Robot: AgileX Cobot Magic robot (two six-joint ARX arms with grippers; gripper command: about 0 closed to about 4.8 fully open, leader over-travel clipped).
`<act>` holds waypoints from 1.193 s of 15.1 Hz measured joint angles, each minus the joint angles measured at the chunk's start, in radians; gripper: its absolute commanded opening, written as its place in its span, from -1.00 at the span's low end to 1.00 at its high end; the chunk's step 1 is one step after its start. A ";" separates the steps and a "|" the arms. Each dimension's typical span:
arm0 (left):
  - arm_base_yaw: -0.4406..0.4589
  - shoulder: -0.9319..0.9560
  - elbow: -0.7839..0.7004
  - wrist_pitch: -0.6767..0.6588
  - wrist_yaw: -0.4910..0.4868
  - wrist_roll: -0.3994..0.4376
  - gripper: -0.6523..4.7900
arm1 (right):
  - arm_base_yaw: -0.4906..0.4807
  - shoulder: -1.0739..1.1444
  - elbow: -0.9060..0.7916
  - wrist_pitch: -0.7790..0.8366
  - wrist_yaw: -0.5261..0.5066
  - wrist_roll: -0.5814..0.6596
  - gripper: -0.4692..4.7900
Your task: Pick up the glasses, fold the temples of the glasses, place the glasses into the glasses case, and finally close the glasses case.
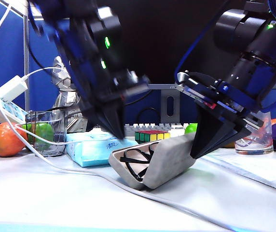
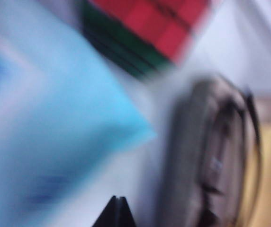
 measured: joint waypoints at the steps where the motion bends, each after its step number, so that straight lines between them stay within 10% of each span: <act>1: -0.006 0.021 0.000 -0.009 0.053 0.009 -0.78 | 0.000 0.000 0.000 0.000 0.000 0.000 -0.82; 18: -0.069 0.077 0.000 0.093 0.355 0.026 -0.78 | -0.002 -0.001 -0.004 0.025 -0.039 -0.003 -0.82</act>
